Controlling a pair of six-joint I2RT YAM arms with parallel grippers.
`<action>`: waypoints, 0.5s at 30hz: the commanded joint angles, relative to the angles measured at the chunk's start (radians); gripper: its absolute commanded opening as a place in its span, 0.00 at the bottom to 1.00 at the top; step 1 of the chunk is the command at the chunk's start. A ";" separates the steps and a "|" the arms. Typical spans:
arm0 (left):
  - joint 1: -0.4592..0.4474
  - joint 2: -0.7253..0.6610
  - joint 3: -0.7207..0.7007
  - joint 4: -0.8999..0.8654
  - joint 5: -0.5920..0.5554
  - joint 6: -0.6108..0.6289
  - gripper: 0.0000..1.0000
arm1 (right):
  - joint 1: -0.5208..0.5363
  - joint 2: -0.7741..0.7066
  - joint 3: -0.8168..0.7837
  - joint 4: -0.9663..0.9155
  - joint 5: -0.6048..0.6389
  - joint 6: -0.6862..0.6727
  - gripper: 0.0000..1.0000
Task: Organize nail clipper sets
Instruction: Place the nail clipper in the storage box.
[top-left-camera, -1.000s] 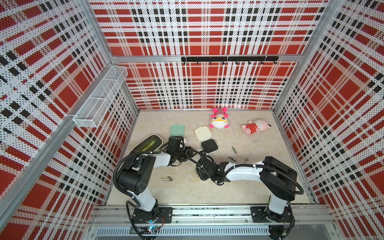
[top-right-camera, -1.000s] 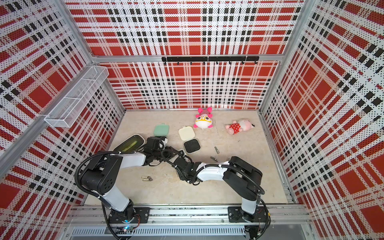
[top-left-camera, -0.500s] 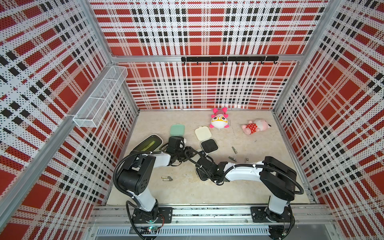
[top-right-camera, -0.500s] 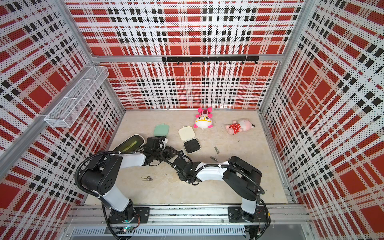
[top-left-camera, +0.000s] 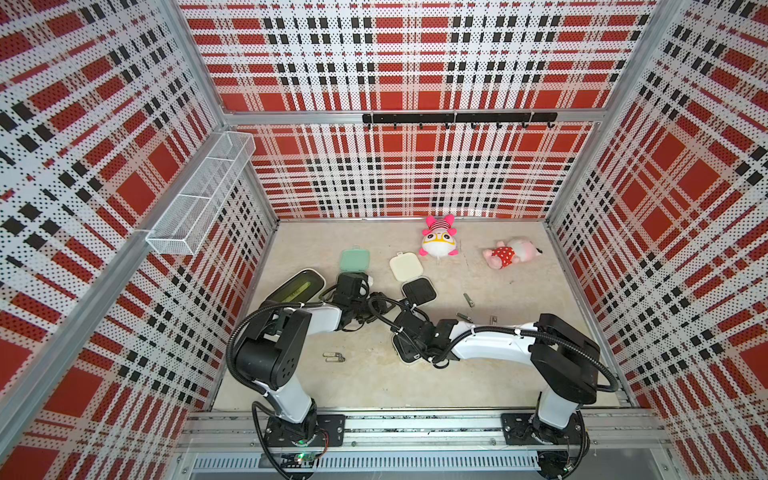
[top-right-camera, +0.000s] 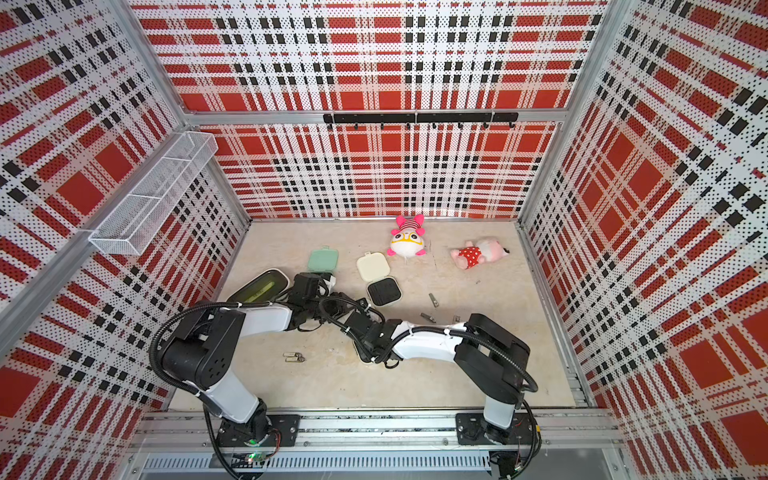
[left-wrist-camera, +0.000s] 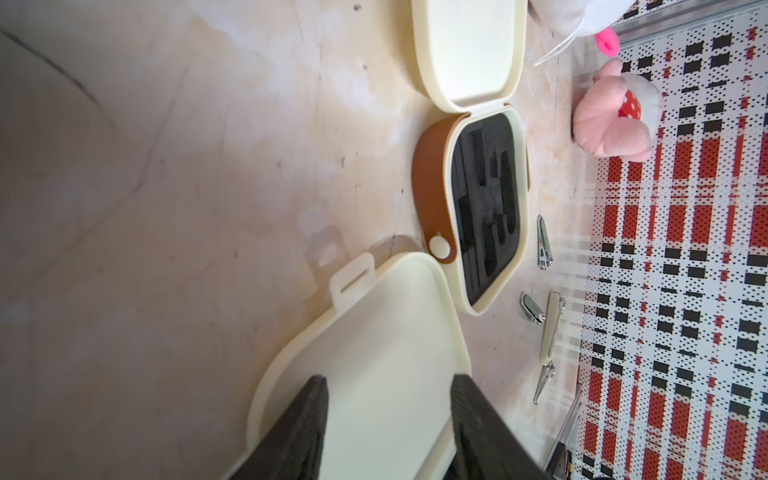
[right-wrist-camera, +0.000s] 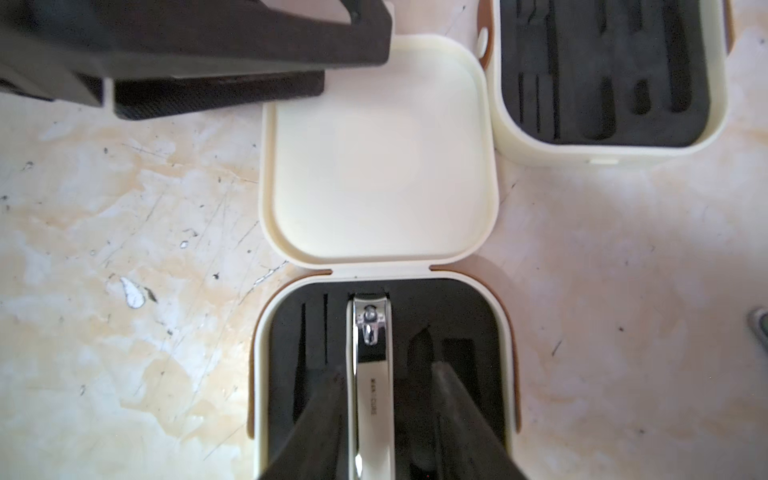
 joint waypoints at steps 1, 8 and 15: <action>-0.005 -0.002 0.019 -0.016 0.013 0.013 0.53 | 0.000 -0.055 -0.019 -0.019 0.006 0.014 0.29; -0.006 -0.003 0.019 -0.019 0.010 0.012 0.53 | -0.001 -0.074 -0.063 0.011 -0.066 0.020 0.16; -0.007 -0.002 0.020 -0.021 0.006 0.013 0.53 | 0.000 -0.073 -0.092 0.026 -0.094 0.029 0.13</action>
